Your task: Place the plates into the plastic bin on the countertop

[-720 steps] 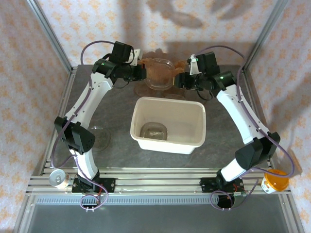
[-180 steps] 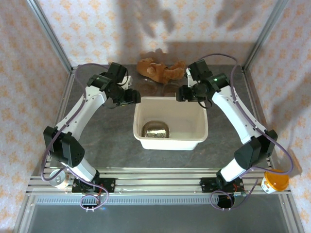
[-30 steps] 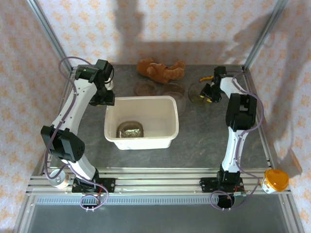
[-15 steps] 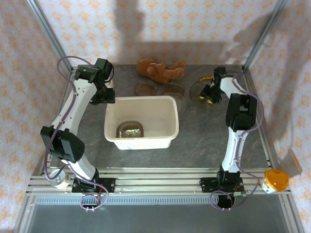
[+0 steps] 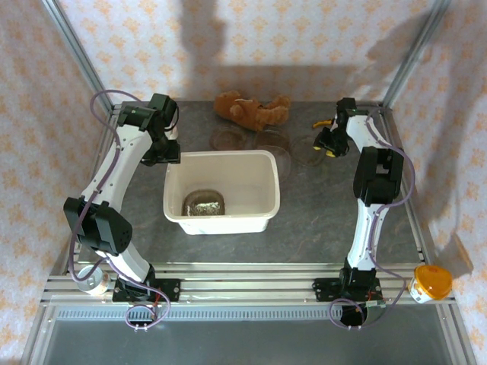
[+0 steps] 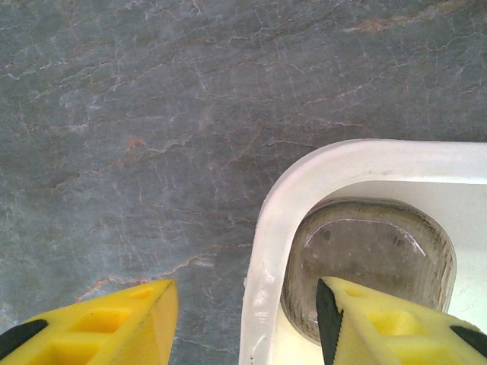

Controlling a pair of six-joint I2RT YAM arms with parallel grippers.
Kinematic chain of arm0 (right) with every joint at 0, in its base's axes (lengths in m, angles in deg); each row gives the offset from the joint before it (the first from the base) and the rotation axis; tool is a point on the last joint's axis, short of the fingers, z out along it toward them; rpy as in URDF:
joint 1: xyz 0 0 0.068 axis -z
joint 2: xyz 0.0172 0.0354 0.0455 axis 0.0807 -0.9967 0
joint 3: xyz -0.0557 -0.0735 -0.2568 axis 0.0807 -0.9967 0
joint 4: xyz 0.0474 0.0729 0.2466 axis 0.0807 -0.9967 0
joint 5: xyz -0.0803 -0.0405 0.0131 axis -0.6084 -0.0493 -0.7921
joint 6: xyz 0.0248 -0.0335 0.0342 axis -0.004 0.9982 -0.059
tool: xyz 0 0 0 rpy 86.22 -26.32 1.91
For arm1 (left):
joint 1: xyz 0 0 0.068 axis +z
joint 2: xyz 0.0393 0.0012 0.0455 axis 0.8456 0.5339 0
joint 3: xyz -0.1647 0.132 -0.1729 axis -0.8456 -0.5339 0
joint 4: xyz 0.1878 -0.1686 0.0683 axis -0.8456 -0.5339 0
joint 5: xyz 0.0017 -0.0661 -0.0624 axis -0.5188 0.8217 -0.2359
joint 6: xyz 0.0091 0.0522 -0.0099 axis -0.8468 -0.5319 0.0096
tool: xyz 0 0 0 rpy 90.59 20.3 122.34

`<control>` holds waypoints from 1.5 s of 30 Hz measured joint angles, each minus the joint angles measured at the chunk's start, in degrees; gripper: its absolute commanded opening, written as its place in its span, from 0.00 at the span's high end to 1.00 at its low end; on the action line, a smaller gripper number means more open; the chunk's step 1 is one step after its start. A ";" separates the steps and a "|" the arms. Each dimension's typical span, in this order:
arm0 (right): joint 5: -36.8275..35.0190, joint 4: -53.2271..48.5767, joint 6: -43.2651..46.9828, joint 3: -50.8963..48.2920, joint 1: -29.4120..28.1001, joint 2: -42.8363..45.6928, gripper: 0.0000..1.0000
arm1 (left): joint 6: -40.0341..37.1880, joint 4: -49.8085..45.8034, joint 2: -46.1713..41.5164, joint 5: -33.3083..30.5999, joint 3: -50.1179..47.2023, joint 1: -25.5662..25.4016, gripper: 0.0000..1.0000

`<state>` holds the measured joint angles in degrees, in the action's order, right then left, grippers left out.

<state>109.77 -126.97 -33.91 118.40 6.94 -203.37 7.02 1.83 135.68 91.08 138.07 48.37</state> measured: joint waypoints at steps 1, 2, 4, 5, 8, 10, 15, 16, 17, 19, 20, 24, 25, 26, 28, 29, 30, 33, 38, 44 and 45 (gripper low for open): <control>0.00 -0.15 0.13 0.07 0.00 0.00 0.52 | 0.00 0.07 -0.04 0.00 -0.22 0.00 0.46; 0.00 -0.42 0.15 0.07 0.00 -0.02 0.52 | 0.00 0.02 -0.04 -0.02 -0.33 0.00 0.46; 0.00 -0.94 0.31 0.07 0.00 0.00 0.52 | 0.00 0.13 -0.11 0.00 -0.35 0.00 0.46; -0.02 -1.09 0.35 0.07 0.00 0.00 0.52 | 0.00 0.20 -0.20 0.00 -0.42 0.00 0.46; -0.02 -1.53 0.59 0.07 0.00 0.02 0.52 | 0.00 0.39 -0.57 -0.02 -0.59 0.00 0.46; -0.02 -1.66 1.01 -0.31 0.00 0.28 0.52 | 0.00 0.50 -0.76 -0.02 -0.59 0.00 0.46; 0.02 -1.66 1.22 -4.68 0.55 3.28 0.51 | 0.00 0.96 -1.18 -0.02 -0.70 0.00 0.46; 0.04 -1.66 1.25 -5.31 0.76 3.67 0.51 | 0.00 0.98 -1.22 -0.02 -0.70 0.00 0.46; 0.07 -1.62 1.22 -5.99 1.01 4.00 0.51 | 0.00 1.03 -1.29 -0.04 -0.70 0.00 0.46; 0.22 -1.33 1.22 -6.69 1.33 4.11 0.51 | 0.00 1.11 -1.31 -0.04 -0.70 0.00 0.46; 0.28 -1.03 1.20 -6.95 1.51 4.11 0.52 | 0.00 1.11 -1.31 -0.04 -0.70 0.00 0.46; 1.25 0.26 1.16 -6.97 1.62 4.09 0.52 | 0.11 1.11 -1.31 -0.04 -0.70 0.00 0.46; 1.46 0.50 1.14 -6.93 1.62 4.07 0.52 | 0.22 1.11 -1.31 -0.04 -0.70 0.00 0.46; 1.75 0.68 1.11 -6.80 1.60 3.96 0.52 | 0.31 1.11 -1.31 -0.04 -0.70 0.00 0.46; 2.05 0.94 0.94 -6.27 1.62 3.39 0.53 | 0.46 1.11 -1.31 -0.04 -0.70 0.00 0.46; 2.16 1.20 0.94 -6.10 1.62 2.97 0.53 | 0.66 1.14 -1.31 -0.04 -0.70 0.00 0.46; 2.19 1.22 0.94 -5.75 1.62 2.40 0.53 | 0.90 1.14 -1.31 -0.04 -0.70 0.00 0.46; 2.16 1.55 0.94 -5.29 1.62 0.61 0.54 | 1.36 1.31 -1.33 -0.04 -0.70 0.00 0.46; 2.19 1.53 0.94 -5.31 1.62 -0.79 0.57 | 1.53 1.70 -1.33 0.00 -0.70 0.00 0.46; 2.21 1.95 0.02 -5.31 1.64 -0.90 0.65 | 1.92 2.49 -1.33 0.46 -0.70 0.00 0.46; 2.21 2.08 -0.02 -5.31 1.64 -0.96 0.67 | 1.92 2.56 -1.33 0.61 -0.70 0.00 0.46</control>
<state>111.98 -124.89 -33.93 113.09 8.58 -204.33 8.94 4.38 134.34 91.70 137.37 48.37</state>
